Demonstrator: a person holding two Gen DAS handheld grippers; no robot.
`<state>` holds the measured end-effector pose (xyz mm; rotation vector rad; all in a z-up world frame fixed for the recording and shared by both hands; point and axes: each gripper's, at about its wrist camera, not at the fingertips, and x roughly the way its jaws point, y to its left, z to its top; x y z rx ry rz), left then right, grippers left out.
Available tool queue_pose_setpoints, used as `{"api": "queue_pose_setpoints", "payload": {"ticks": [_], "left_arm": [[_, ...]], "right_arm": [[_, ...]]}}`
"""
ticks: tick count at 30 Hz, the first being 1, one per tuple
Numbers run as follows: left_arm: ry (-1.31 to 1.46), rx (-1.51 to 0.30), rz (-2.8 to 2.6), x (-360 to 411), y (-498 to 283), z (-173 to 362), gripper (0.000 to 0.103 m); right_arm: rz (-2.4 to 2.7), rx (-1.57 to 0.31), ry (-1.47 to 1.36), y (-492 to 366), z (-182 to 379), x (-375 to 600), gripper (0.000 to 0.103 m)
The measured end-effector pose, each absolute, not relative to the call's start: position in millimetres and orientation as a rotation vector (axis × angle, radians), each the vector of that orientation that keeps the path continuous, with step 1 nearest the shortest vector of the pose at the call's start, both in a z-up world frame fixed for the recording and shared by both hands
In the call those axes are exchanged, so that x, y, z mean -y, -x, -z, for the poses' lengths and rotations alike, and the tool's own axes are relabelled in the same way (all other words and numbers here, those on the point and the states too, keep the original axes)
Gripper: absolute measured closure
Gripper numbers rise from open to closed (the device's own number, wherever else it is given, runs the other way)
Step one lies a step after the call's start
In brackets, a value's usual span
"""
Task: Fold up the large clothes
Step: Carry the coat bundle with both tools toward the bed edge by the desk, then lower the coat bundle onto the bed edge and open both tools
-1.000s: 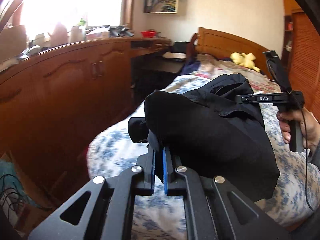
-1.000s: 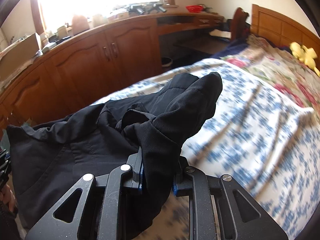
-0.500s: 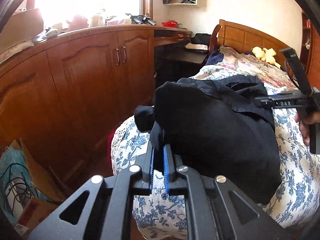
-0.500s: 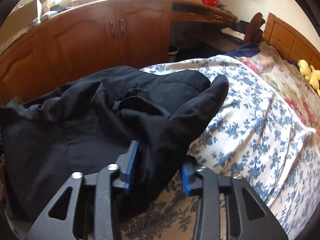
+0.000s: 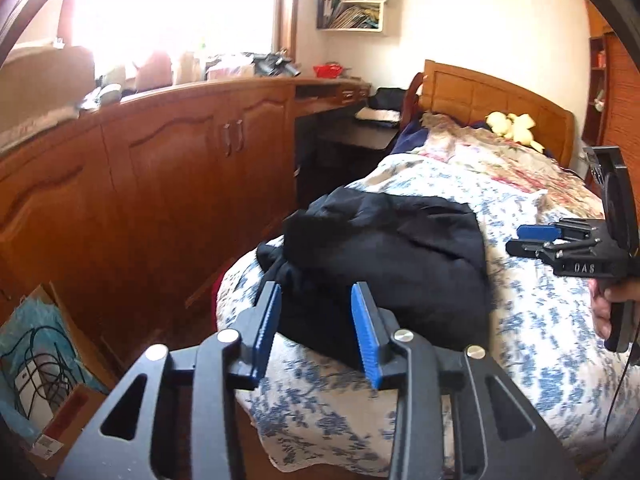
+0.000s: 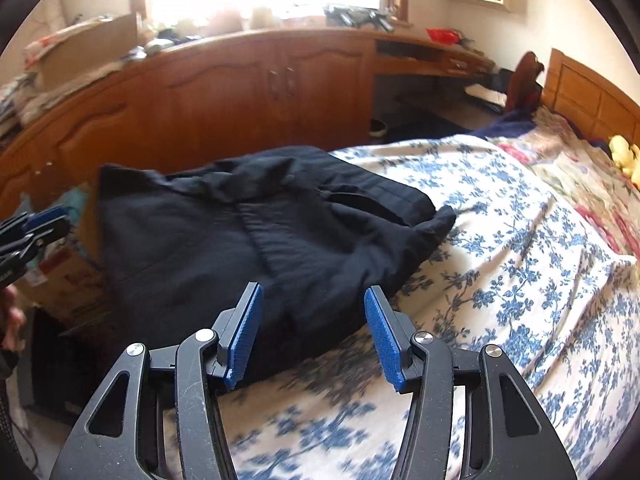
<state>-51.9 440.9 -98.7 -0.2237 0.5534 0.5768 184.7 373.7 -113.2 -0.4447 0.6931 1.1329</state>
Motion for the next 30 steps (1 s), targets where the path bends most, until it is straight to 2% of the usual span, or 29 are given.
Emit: {"api": "queue_pose_setpoints", "payload": {"ticks": [3,5,15,26,30], "left_arm": [[0.205,-0.533,-0.555,-429,47,83,0.059],[0.206,-0.51,-0.54,-421,47,74,0.05],[0.169,-0.506,-0.503,-375,28,48,0.049],[0.195,-0.523,-0.406,-291,6,56,0.049],[0.226,-0.551,-0.385,-266,-8,65,0.049]], "right_arm": [[-1.161,-0.668,0.43,-168,99,-358,0.049],[-1.174,-0.652,0.42,-160,90,-348,0.049],[-1.177,-0.601,0.362,-131,51,-274,0.049],[-1.093,-0.583,0.29,-115,42,-170,0.02],[-1.043,-0.578,0.282,-114,49,-138,0.016]]}}
